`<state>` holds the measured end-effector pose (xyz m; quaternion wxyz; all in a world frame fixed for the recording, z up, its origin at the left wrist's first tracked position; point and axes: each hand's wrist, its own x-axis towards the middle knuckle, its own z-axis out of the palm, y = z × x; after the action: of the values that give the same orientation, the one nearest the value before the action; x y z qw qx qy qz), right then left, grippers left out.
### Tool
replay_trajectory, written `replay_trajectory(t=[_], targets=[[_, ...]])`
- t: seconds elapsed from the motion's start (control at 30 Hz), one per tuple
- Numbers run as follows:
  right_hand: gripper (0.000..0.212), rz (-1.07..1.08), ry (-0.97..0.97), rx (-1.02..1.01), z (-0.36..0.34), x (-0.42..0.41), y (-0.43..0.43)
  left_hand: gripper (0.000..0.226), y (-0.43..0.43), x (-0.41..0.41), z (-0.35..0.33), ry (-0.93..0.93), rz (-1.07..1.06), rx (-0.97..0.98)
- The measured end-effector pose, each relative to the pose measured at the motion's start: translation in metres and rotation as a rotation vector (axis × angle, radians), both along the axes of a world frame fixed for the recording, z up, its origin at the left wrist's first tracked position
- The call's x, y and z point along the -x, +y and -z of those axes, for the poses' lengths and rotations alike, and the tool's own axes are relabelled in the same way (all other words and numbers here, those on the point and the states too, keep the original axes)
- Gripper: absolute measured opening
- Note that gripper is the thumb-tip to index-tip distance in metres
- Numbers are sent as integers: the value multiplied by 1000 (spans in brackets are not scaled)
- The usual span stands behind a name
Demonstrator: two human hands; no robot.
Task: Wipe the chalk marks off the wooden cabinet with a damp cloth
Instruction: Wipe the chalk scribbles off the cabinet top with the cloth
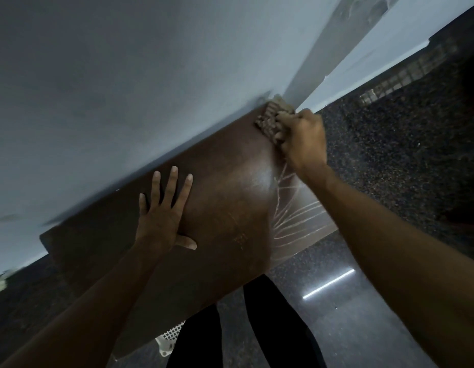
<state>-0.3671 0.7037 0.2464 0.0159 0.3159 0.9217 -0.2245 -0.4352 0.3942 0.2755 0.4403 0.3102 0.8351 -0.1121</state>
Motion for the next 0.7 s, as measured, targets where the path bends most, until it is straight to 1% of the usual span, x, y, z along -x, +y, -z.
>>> replay_trajectory(t=[0.07, 0.17, 0.27, 0.37, 0.47, 0.53, 0.63, 0.7], targets=[[36, 62, -3, -30, 1, -2, 17, 164, -1, 0, 0, 8, 7, -4], [33, 76, -23, -42, 3, -6, 11, 165, 0, -1, 0, 17, 9, 3], [33, 42, 10, 46, 1, -17, -25, 165, 1, -1, 0, 16, 3, 9], [39, -76, -24, 74, -2, -39, -84, 165, 2, 0, 0, 8, 5, 13], [37, -147, -20, 171, -10, -60, -146, 166, 2, 0, -1, 7, -2, 13], [40, -199, -11, 147, -12, -70, -172, 166, 3, -1, -1, 20, 3, 9], [43, -291, 29, 143, -4, -72, -167, 165, 2, -3, -1, 41, 14, 0], [34, -375, 21, 123, -3, -69, -150, 165, 2, -3, -2, 44, 24, 0]])
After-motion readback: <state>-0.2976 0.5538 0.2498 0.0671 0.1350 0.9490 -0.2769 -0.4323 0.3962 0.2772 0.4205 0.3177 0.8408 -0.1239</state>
